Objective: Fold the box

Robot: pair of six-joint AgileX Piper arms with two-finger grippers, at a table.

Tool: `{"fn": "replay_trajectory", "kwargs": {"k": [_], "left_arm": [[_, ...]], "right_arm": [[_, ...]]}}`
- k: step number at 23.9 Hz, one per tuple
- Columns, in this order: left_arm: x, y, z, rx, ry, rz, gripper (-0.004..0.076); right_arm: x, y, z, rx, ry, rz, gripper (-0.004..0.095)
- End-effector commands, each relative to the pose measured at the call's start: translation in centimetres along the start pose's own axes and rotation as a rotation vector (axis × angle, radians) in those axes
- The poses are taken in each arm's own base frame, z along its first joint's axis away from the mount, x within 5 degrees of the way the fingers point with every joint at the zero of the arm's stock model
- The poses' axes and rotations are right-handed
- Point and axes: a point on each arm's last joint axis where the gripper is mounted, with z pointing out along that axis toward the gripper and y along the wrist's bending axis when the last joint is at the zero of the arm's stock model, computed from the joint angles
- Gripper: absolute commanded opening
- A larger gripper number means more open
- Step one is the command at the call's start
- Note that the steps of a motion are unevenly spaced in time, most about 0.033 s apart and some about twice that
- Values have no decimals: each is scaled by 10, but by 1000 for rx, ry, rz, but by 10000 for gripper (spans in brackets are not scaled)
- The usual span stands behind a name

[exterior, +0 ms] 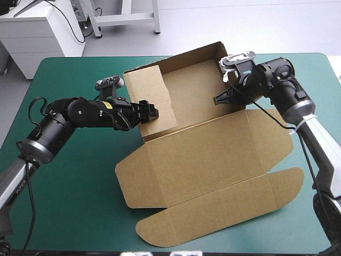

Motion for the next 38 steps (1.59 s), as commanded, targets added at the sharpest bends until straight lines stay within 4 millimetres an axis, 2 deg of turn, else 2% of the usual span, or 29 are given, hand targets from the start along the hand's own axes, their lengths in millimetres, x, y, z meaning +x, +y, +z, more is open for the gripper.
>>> {"fn": "replay_trajectory", "kwargs": {"k": [1,7,10,15,17,18,19,20,31,34,38], "left_arm": [[-6,-17,-19,25,-109,-37,513],[-11,-20,-17,-9,-207,-92,513],[-13,-19,-16,-22,-235,-66,508],[-14,-18,-13,-36,-236,-53,484],[-14,-18,-13,-35,-235,-55,359],[-14,-18,-13,-37,-231,-50,248],[-14,-18,-13,-40,-229,-33,90],[-13,-19,-14,-42,-232,-13,-1],[-7,-12,-11,-126,-157,29,-8],[-10,-12,-9,-177,-111,50,-8],[-25,-16,-8,-287,-7,104,-8]], "right_arm": [[-12,1,-39,-10,-175,28,-17],[-12,3,-56,4,-231,21,-18],[-12,3,-63,-5,-255,26,-18],[-11,3,-66,-14,-259,31,-18],[-11,3,-66,-14,-258,31,-18],[-11,3,-66,-14,-258,31,-18],[-11,3,-66,-14,-258,31,-18],[-11,3,-66,-14,-258,31,-18],[-8,2,-56,0,-207,80,-18],[-4,3,-44,7,-122,100,-18],[3,4,-24,16,2,145,-18]]}}
